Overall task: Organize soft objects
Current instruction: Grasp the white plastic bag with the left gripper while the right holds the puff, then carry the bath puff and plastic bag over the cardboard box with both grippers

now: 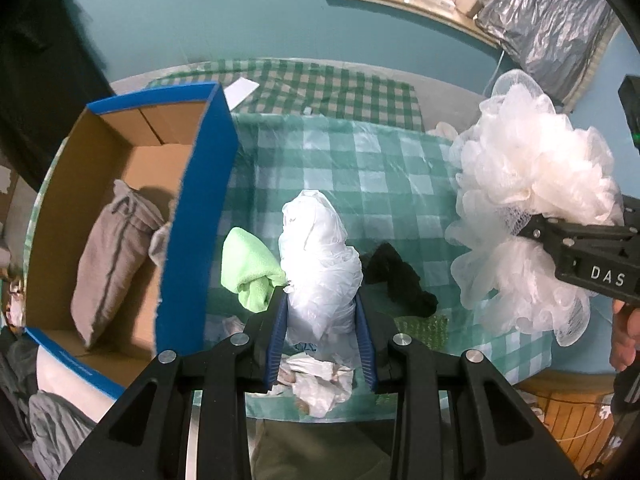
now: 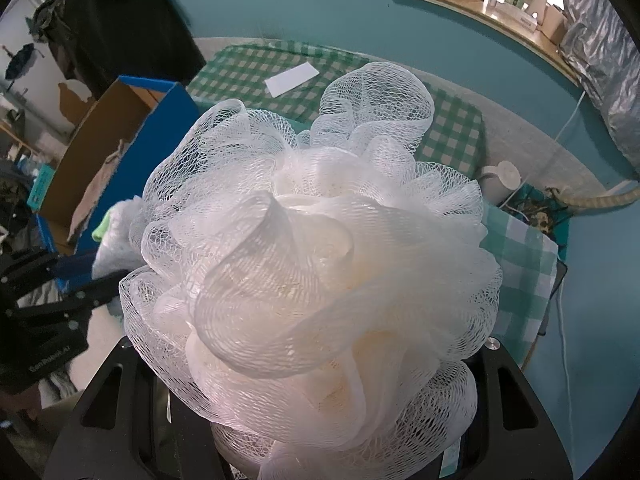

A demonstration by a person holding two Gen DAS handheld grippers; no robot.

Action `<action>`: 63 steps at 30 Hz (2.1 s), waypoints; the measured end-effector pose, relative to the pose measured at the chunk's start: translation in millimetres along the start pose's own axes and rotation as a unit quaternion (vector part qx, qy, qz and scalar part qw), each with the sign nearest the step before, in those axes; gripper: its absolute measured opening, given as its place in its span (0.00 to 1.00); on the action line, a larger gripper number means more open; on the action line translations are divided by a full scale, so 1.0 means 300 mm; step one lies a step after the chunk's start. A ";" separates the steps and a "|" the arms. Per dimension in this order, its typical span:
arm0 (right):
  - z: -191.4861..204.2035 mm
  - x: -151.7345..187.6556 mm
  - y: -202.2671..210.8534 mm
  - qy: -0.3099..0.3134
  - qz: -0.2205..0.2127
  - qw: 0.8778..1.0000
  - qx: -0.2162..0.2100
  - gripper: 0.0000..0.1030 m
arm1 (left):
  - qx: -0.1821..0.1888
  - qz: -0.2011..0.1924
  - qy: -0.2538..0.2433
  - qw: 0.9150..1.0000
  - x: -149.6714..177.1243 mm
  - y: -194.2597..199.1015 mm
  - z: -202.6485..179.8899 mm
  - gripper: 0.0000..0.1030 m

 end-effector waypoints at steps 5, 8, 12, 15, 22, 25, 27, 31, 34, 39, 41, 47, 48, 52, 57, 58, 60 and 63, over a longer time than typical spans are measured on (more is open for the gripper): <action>0.036 -0.003 0.022 0.004 -0.005 1.000 0.001 0.54 | 0.007 -0.009 0.015 1.000 -0.006 0.024 0.055 0.31; 0.054 -0.008 0.031 0.006 -0.010 1.000 -0.001 0.54 | 0.010 -0.011 0.022 1.000 -0.008 0.036 0.086 0.31; 0.085 -0.024 0.030 0.007 -0.014 1.000 -0.003 0.54 | 0.015 -0.013 0.031 0.999 -0.008 0.047 0.127 0.31; 0.112 -0.037 0.032 0.008 -0.018 1.000 -0.006 0.54 | 0.018 -0.014 0.035 0.999 -0.007 0.056 0.155 0.31; 0.179 -0.073 0.026 0.015 -0.022 1.000 -0.013 0.54 | 0.022 -0.018 0.047 0.999 -0.011 0.071 0.230 0.31; 0.212 -0.097 0.017 0.018 -0.023 0.999 -0.016 0.54 | 0.023 -0.019 0.052 0.998 -0.014 0.076 0.265 0.31; 0.232 -0.111 0.013 0.022 -0.023 0.999 -0.019 0.54 | 0.023 -0.020 0.056 0.998 -0.017 0.080 0.288 0.31; 0.279 -0.143 -0.002 0.032 -0.024 0.999 -0.024 0.54 | 0.027 -0.022 0.065 0.997 -0.022 0.085 0.334 0.31; 0.314 -0.167 -0.015 0.040 -0.022 0.999 -0.027 0.54 | 0.029 -0.024 0.071 0.997 -0.026 0.087 0.372 0.31; 0.384 -0.212 -0.039 0.056 -0.020 0.998 -0.033 0.54 | 0.032 -0.027 0.082 0.996 -0.033 0.089 0.438 0.31; 0.402 -0.224 -0.049 0.061 -0.018 0.997 -0.037 0.54 | 0.033 -0.027 0.085 0.995 -0.035 0.085 0.465 0.31; 0.478 -0.280 -0.083 0.078 -0.018 0.996 -0.046 0.54 | 0.028 -0.026 0.087 0.995 -0.040 0.077 0.531 0.31; 0.489 -0.285 -0.088 0.081 -0.018 0.995 -0.047 0.54 | 0.027 -0.026 0.087 0.996 -0.042 0.074 0.543 0.31; 0.533 -0.306 -0.107 0.090 -0.017 0.994 -0.054 0.54 | 0.025 -0.025 0.086 0.996 -0.047 0.068 0.576 0.31; 0.591 -0.341 -0.145 0.103 -0.011 0.993 -0.059 0.54 | 0.022 -0.026 0.091 0.995 -0.053 0.059 0.625 0.31; 0.602 -0.348 -0.154 0.105 -0.010 0.993 -0.060 0.54 | 0.022 -0.025 0.091 0.995 -0.052 0.057 0.633 0.31; 0.623 -0.361 -0.171 0.110 -0.007 0.992 -0.062 0.54 | 0.019 -0.022 0.092 0.995 -0.053 0.048 0.650 0.32; 0.646 -0.376 -0.192 0.116 -0.002 0.991 -0.066 0.54 | 0.013 -0.020 0.090 0.996 -0.054 0.032 0.674 0.32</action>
Point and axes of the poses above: each gripper's, at about its wrist camera, not at the fingertips, and y roughly against the way its jaws point, z to its left, x to its underside, the point moved 3 cm from there along -y, roughly the way its jaws point, and after that the axes turned 14 degrees about -x, right-handed, at the moved point
